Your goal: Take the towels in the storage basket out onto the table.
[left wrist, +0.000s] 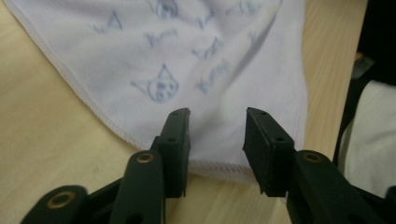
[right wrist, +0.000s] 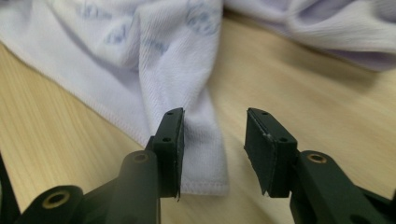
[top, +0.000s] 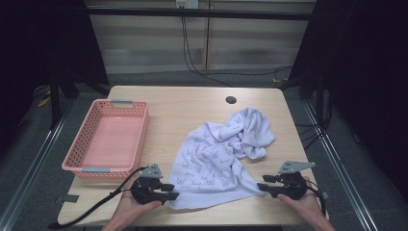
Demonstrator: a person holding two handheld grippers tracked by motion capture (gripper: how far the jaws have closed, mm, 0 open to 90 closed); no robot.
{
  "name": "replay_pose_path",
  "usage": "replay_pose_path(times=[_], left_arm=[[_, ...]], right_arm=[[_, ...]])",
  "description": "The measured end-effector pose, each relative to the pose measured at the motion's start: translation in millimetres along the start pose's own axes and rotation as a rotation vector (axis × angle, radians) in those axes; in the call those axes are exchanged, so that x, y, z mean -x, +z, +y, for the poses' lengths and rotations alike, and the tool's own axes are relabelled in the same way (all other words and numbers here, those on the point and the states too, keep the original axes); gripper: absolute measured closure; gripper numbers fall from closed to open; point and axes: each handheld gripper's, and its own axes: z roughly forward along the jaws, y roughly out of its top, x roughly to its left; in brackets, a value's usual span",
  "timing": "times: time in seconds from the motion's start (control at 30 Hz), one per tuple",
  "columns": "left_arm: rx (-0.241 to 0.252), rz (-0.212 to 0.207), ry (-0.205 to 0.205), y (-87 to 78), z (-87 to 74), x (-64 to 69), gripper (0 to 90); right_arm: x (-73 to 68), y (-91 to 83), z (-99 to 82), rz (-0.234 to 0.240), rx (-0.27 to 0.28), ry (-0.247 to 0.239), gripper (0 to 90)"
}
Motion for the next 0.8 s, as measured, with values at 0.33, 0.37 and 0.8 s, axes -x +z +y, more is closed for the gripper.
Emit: replay_pose_path(times=[0.33,0.37,0.8], left_arm=[[-0.036,0.031,0.103,12.3,1.1,18.2,44.8],[-0.048,0.073,0.134,12.6,1.3,21.5,47.2],[0.106,-0.015,-0.010,-0.5,17.3,-1.8,86.6]], right_arm=[[-7.6,15.5,2.0,0.019,-0.039,-0.039,71.1],[-7.6,15.3,1.9,0.008,-0.039,-0.050,75.8],[28.7,-21.7,8.1,-0.023,0.132,0.130,85.2]])
